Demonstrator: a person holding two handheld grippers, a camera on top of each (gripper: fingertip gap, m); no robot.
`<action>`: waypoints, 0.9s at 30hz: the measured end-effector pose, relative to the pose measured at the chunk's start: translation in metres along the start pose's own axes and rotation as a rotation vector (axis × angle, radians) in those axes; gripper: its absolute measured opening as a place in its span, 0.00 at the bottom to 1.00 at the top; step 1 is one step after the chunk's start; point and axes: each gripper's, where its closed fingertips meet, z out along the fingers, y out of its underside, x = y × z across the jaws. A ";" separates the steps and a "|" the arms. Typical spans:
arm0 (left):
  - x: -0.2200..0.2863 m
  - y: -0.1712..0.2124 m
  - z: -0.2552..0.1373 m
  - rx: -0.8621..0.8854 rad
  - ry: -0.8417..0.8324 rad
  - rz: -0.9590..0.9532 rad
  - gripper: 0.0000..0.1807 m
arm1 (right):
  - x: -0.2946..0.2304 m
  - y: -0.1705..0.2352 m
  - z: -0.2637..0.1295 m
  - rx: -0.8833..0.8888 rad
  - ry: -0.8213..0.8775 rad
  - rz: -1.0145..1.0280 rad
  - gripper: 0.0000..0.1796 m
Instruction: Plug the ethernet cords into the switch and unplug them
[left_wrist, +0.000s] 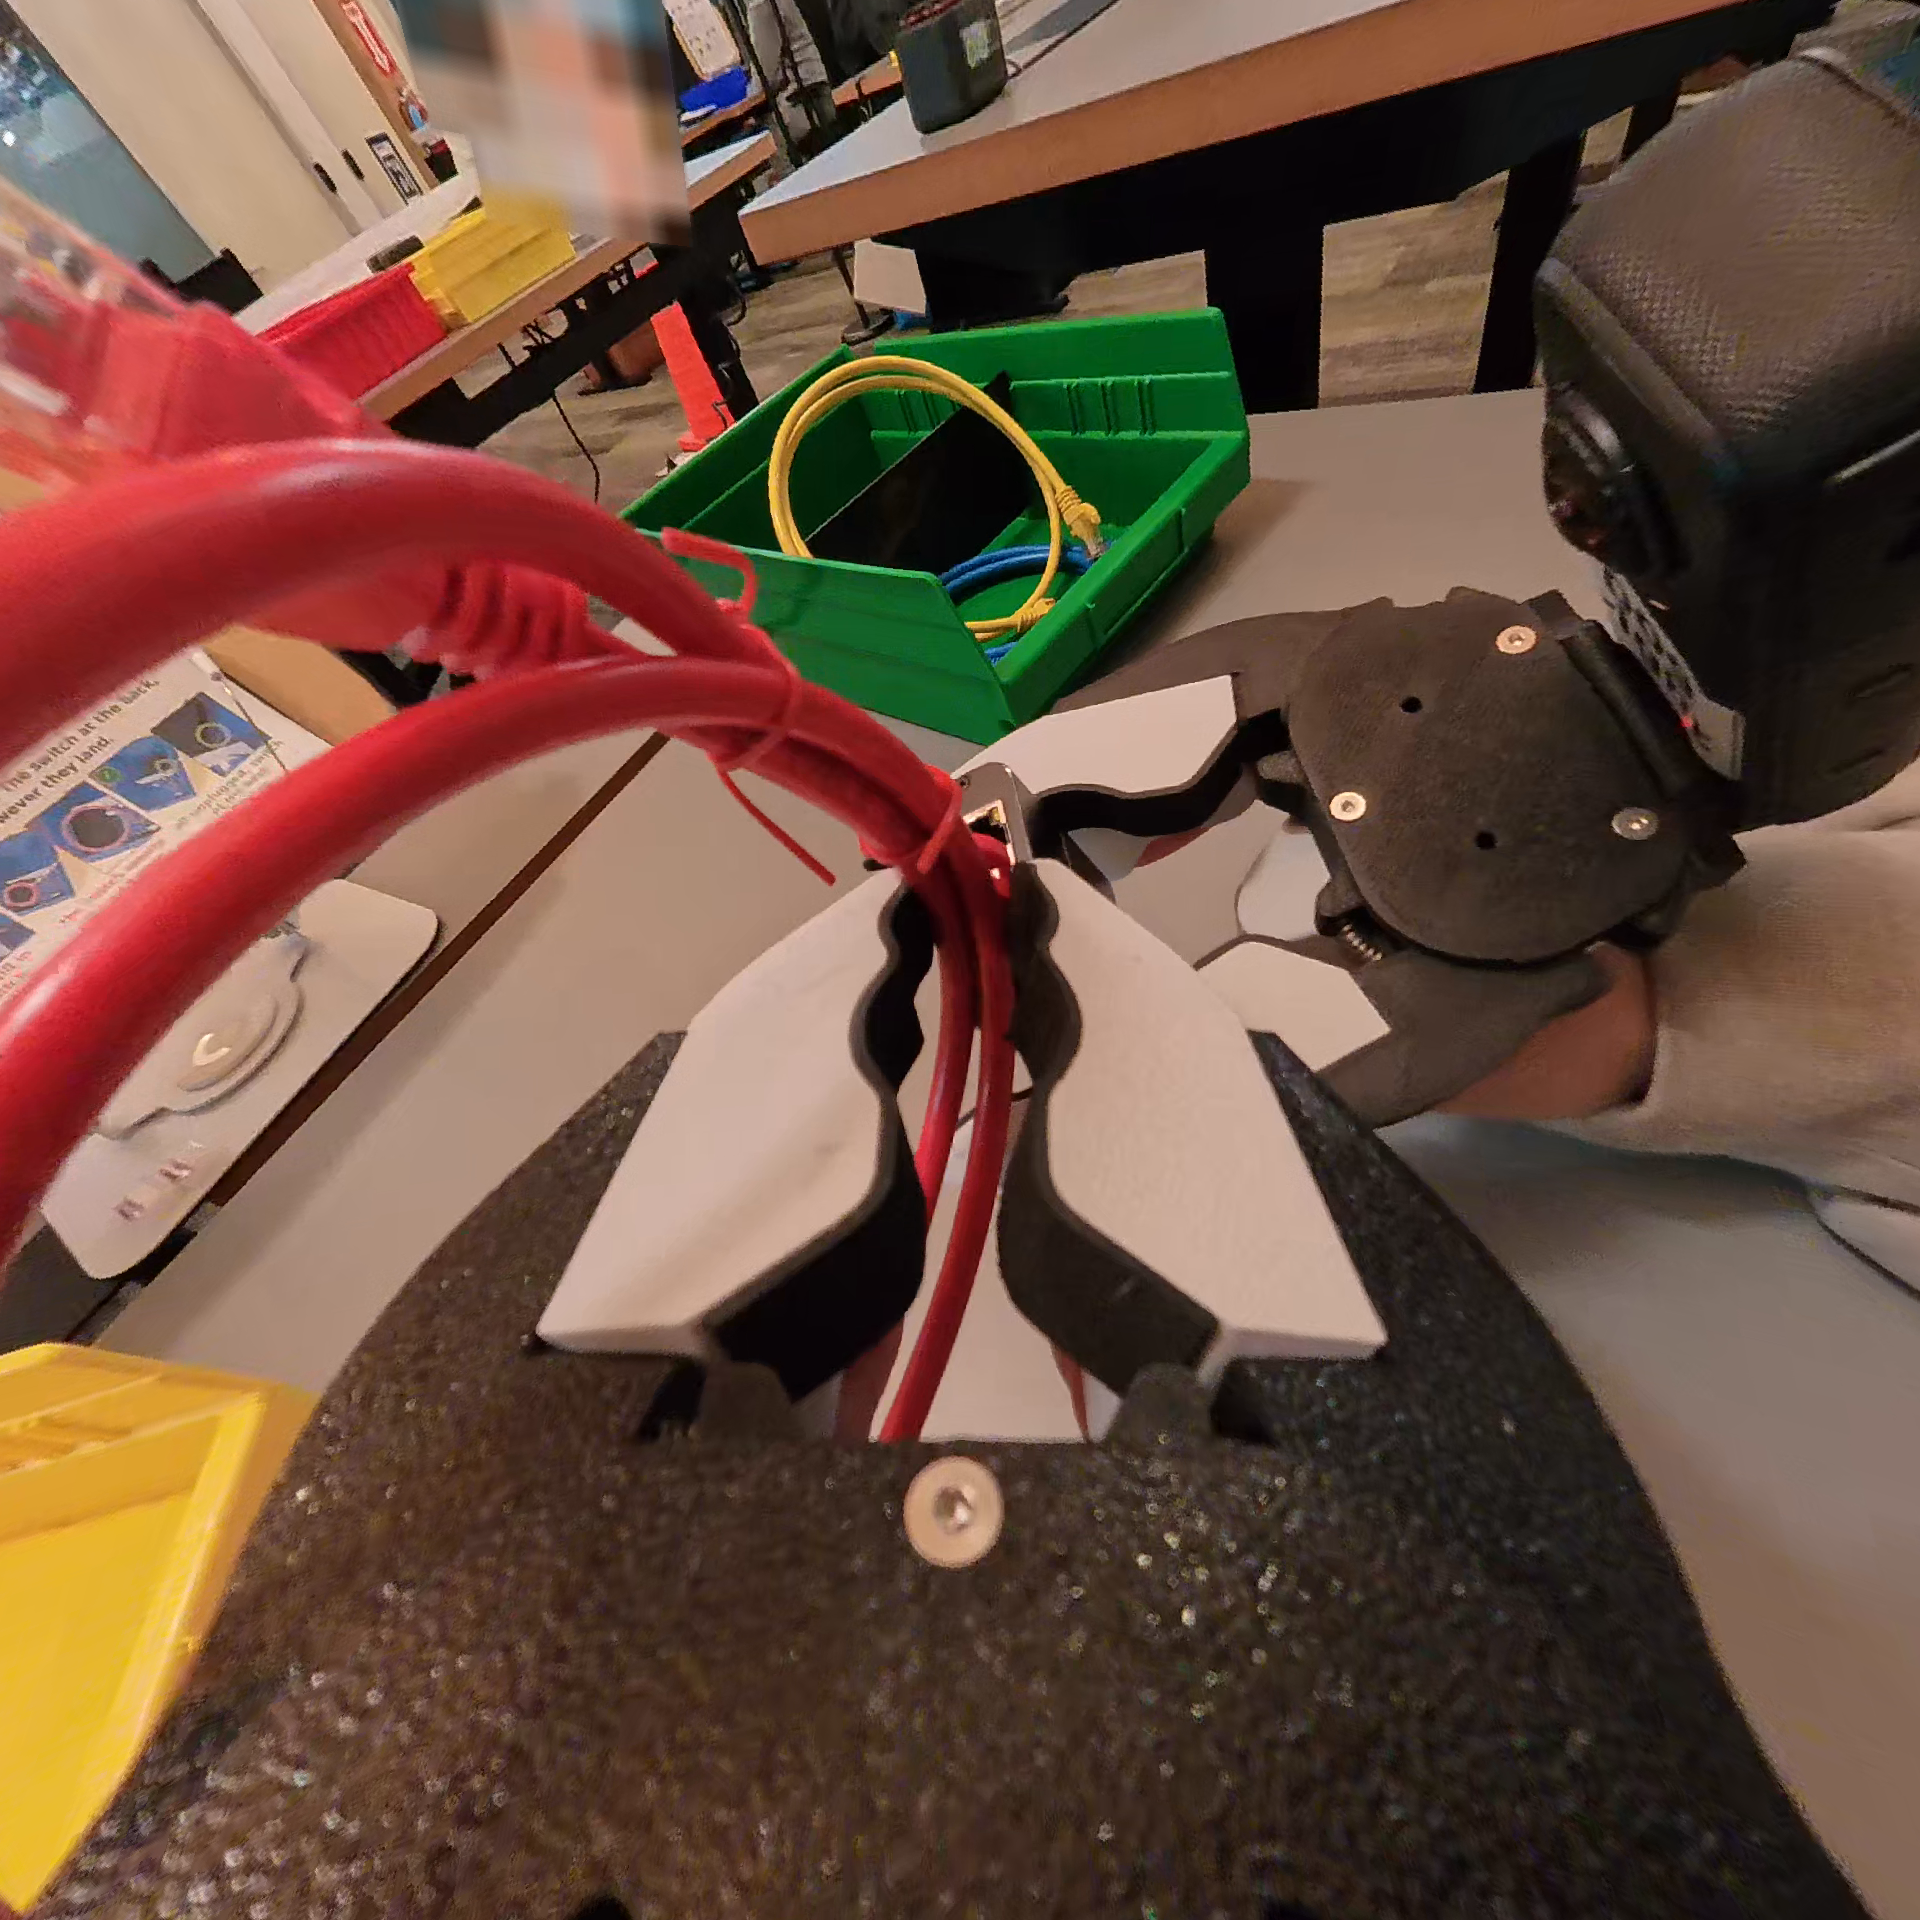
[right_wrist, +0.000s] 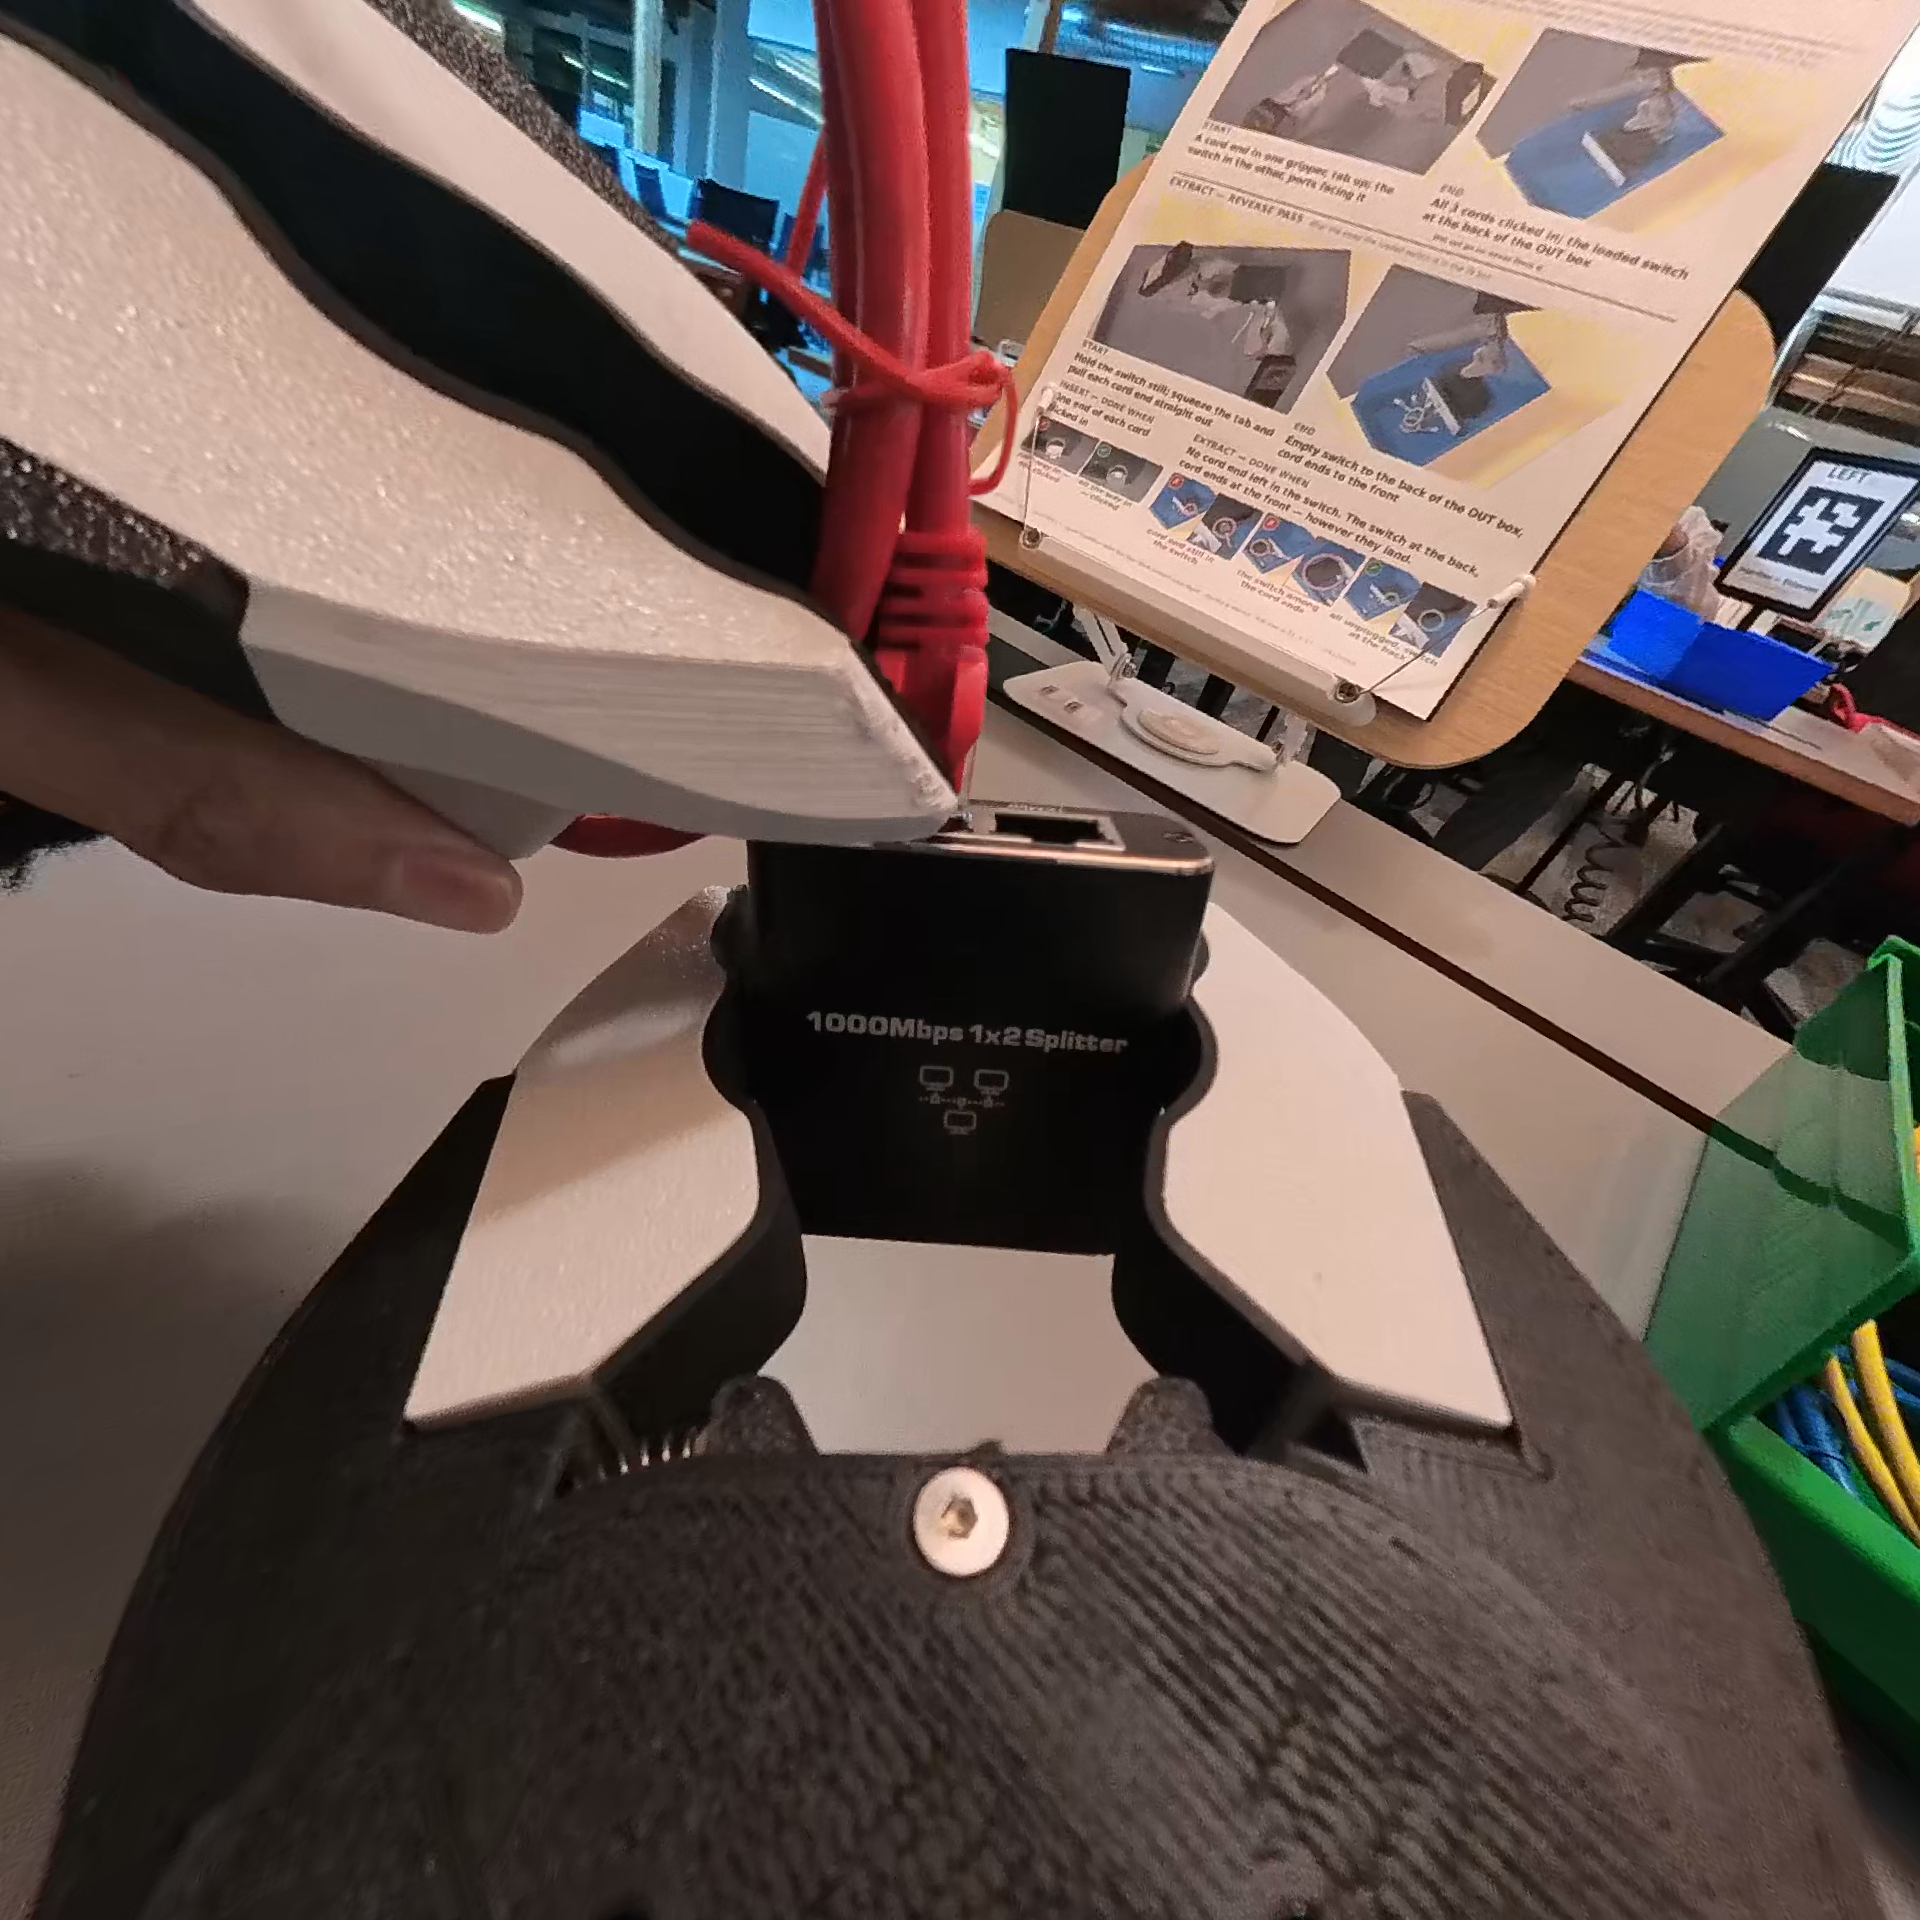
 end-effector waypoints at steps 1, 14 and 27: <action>0.000 0.001 0.000 -0.008 -0.002 0.010 0.08 | 0.000 0.000 0.000 0.003 0.001 -0.003 0.43; 0.001 -0.007 -0.005 0.084 0.077 -0.181 0.08 | -0.001 -0.011 -0.003 0.050 0.010 -0.007 0.44; 0.001 -0.009 -0.002 0.015 0.011 -0.026 0.08 | 0.002 -0.010 -0.004 0.032 0.018 0.017 0.43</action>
